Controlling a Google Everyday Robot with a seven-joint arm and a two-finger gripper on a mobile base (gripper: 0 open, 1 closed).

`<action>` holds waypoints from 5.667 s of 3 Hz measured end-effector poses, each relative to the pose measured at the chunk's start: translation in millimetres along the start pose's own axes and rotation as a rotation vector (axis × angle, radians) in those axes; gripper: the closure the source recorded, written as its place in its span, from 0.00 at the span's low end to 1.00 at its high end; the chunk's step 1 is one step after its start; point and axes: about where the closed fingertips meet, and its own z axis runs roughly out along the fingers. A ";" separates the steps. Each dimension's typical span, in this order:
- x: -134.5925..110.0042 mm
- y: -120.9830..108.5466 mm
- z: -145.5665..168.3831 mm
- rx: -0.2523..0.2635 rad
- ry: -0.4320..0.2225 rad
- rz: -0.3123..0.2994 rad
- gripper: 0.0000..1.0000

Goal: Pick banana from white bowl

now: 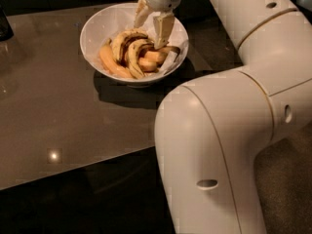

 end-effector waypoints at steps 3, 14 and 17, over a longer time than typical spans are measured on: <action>4.8 3.9 19.6 -0.052 -0.002 -0.005 0.45; -3.9 -5.3 -19.1 0.124 0.021 -0.014 1.00; -41.3 -6.6 -73.0 0.216 0.040 -0.088 1.00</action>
Offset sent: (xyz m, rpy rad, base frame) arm -0.0206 -0.0209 -0.0187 -0.0963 0.1521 0.0338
